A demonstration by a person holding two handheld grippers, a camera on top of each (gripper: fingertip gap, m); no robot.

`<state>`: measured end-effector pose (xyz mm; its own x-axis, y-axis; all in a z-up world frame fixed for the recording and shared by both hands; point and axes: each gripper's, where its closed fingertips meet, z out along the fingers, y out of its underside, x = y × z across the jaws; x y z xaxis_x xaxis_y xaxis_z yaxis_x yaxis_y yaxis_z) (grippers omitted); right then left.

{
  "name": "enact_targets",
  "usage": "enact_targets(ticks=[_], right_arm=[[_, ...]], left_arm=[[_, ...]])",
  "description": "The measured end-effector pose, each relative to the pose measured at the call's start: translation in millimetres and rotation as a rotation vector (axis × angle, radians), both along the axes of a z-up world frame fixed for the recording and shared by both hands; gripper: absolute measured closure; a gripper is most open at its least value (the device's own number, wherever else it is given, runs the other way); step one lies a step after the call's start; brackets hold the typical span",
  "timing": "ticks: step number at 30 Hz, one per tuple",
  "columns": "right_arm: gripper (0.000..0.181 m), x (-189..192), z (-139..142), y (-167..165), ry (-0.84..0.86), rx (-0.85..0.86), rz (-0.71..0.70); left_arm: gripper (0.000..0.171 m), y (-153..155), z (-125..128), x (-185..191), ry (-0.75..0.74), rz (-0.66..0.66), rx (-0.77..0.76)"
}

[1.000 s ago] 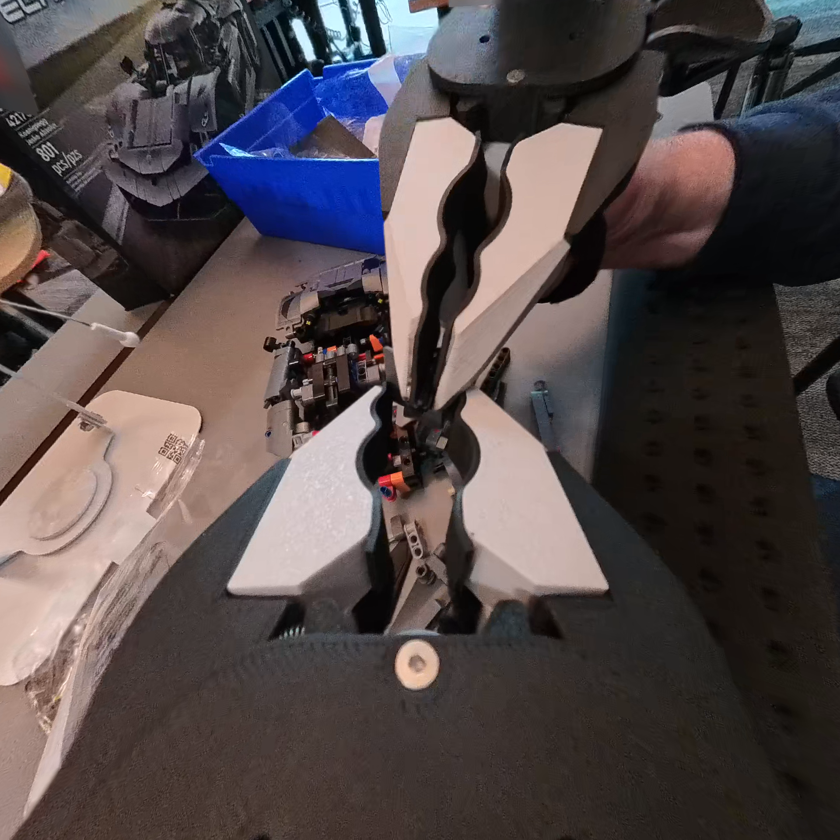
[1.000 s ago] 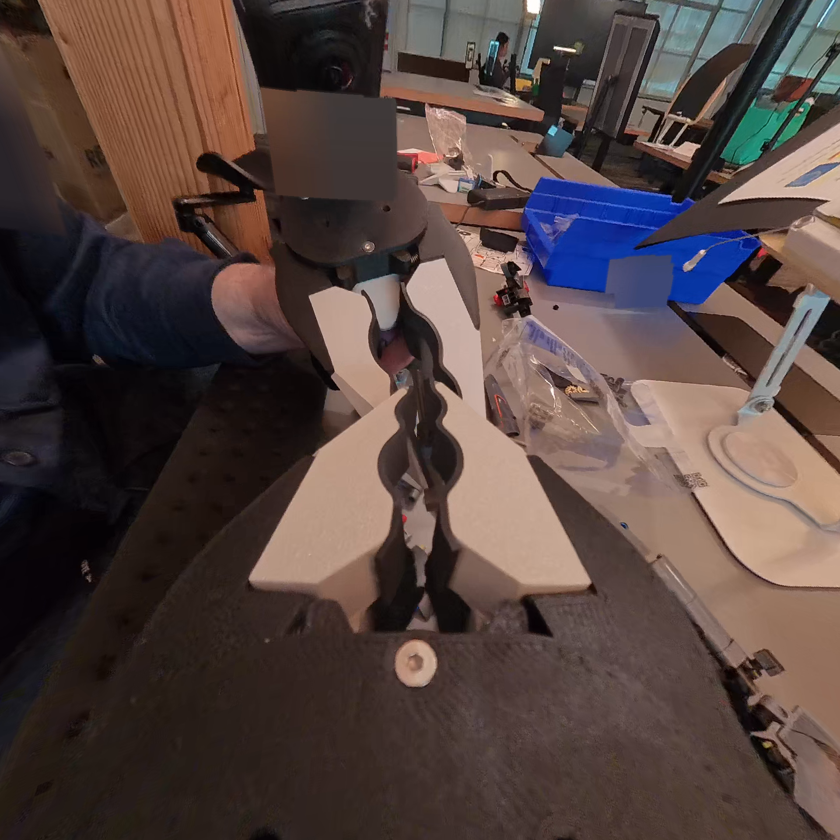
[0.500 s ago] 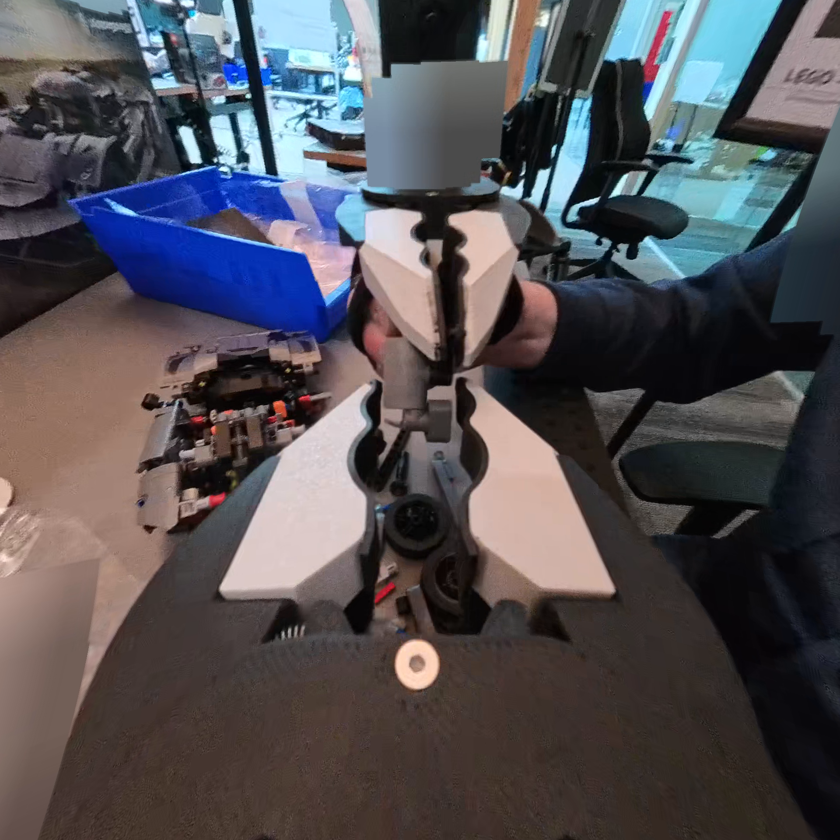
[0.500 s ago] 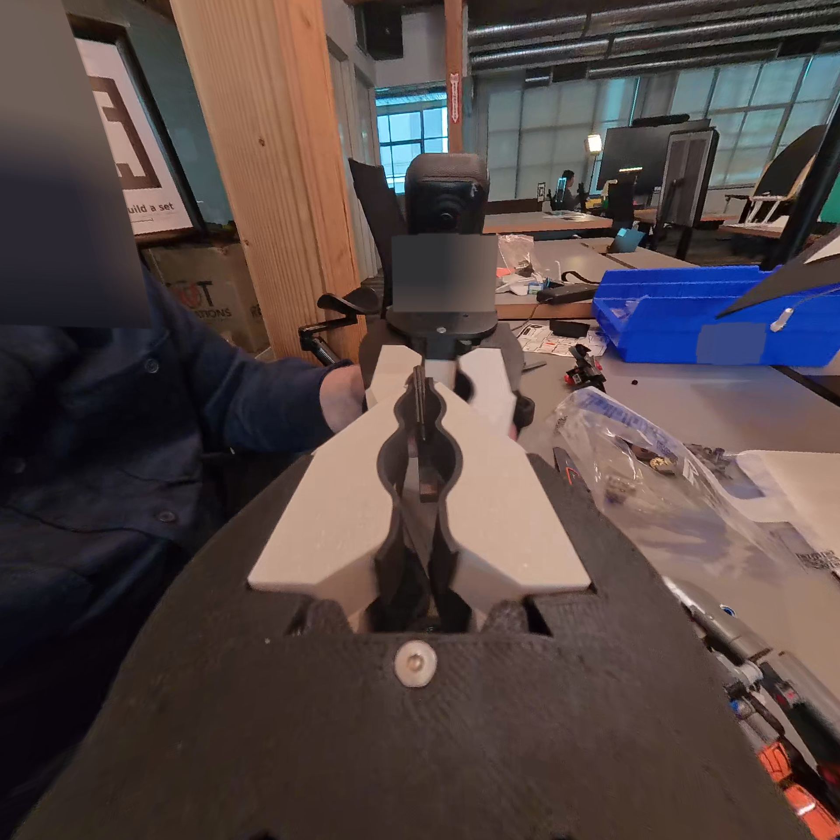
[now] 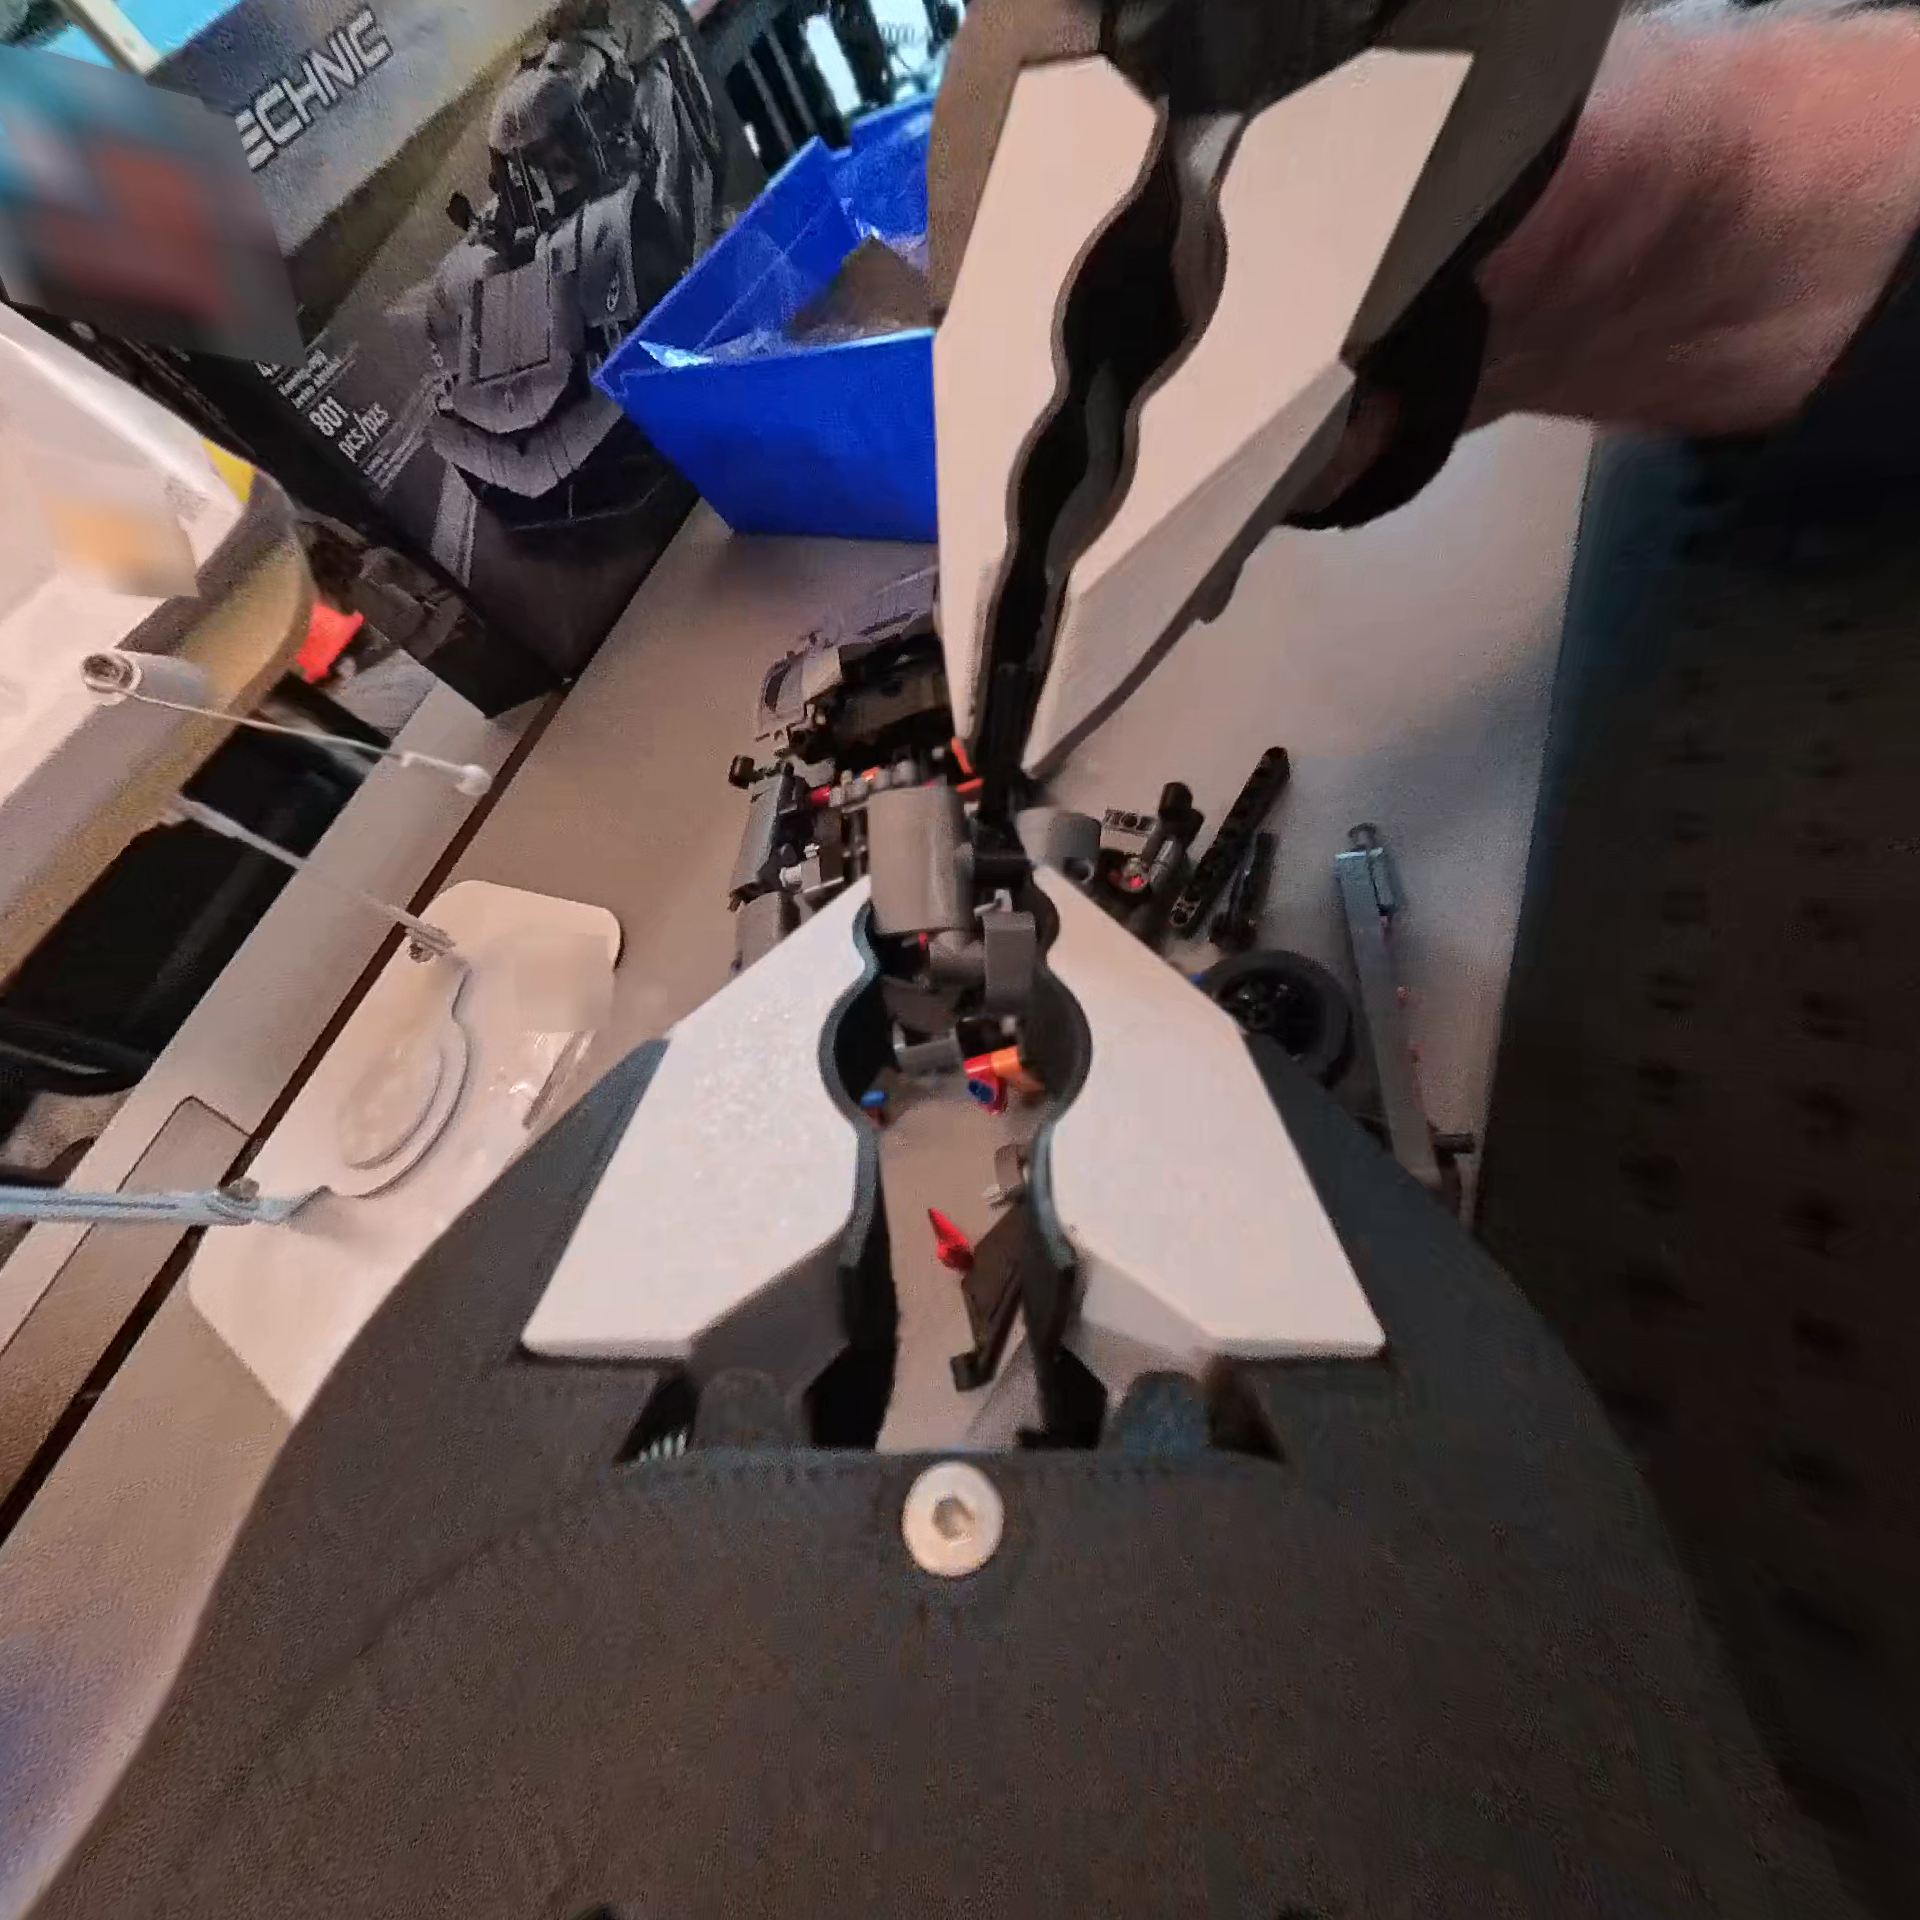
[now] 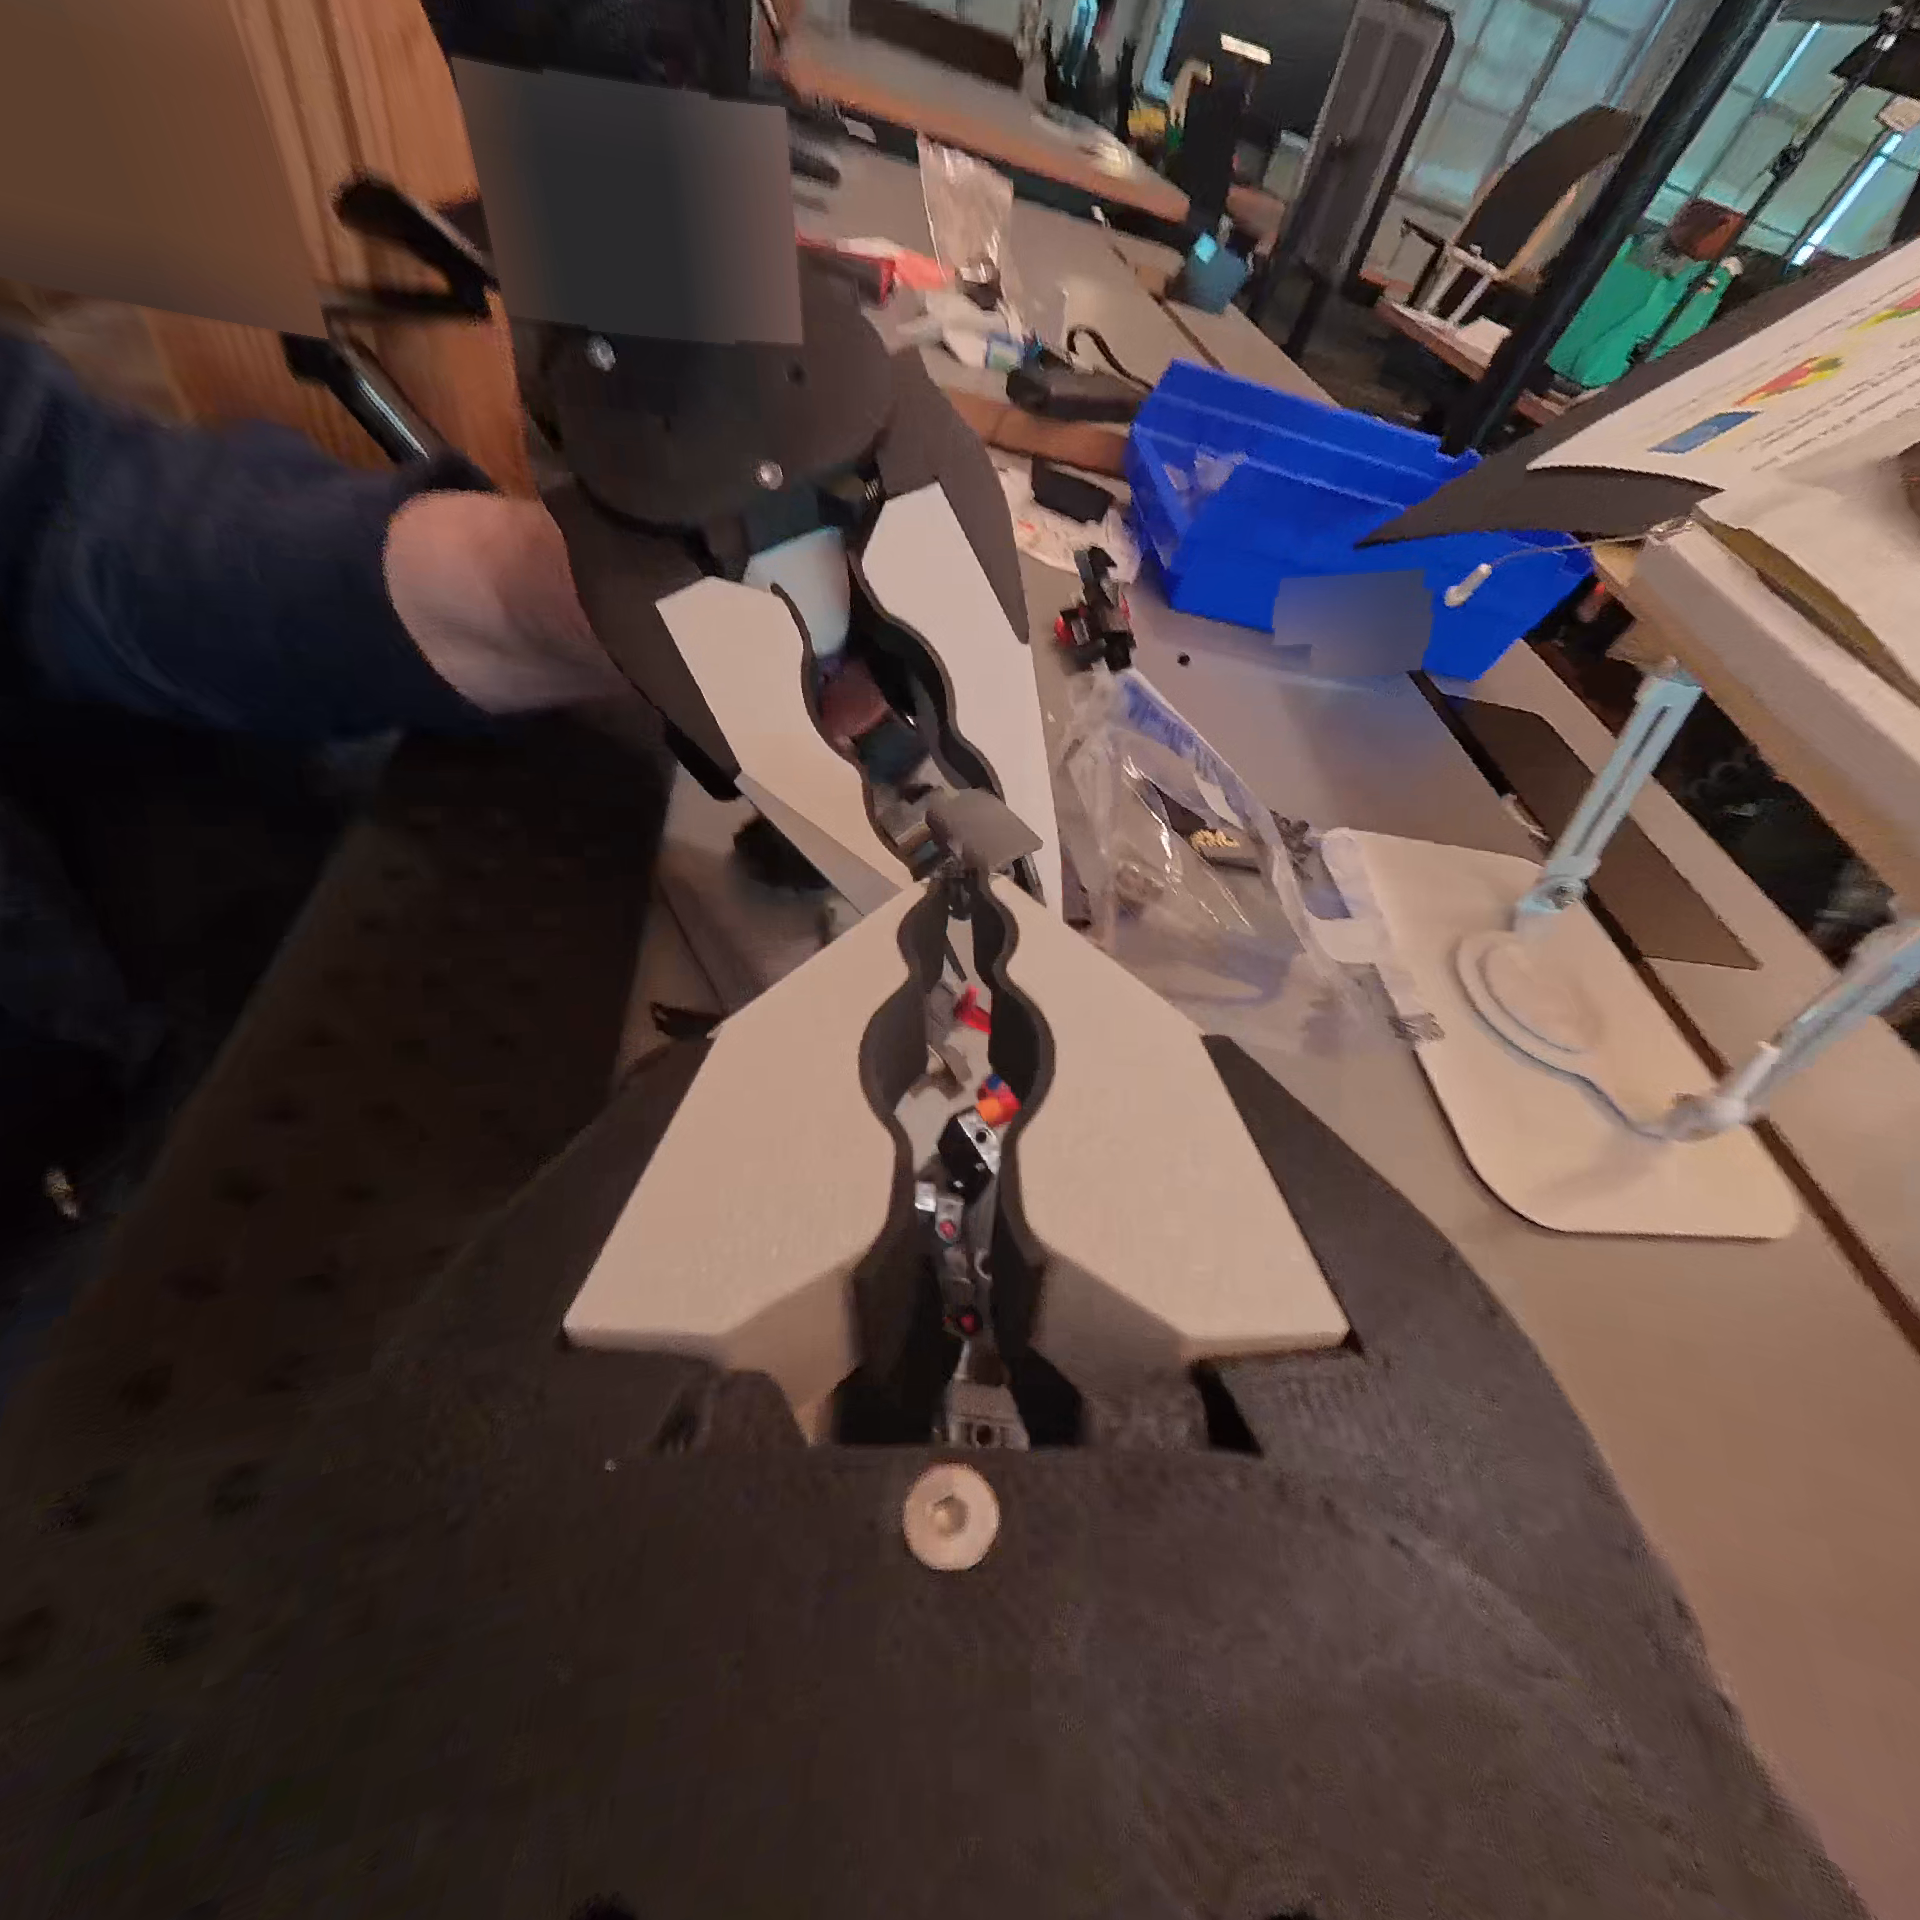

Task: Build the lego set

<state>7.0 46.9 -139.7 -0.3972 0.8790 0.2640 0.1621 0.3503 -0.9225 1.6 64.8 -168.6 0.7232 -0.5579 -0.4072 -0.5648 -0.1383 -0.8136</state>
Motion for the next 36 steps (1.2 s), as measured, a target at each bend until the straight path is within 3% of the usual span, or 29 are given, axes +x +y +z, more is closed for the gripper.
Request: enact_targets(ticks=[10,14,19,36], right_arm=[[0.18,14,-25,-16,-0.088,0.175,0.05],[0.179,16,-30,-16,-0.084,0.184,0.027],[0.179,13,-45,-18,-0.129,0.305,-0.014],[0.18,12,-34,-16,-0.087,0.183,-0.02]], left_arm=[[0.152,-15,-29,4,0.177,-0.053,-0.08],[0.152,-17,-31,8,0.163,-0.063,-0.087],[0.153,-18,-40,11,0.264,-0.047,-0.09],[0.15,-16,-31,17,0.263,-0.066,-0.005]])
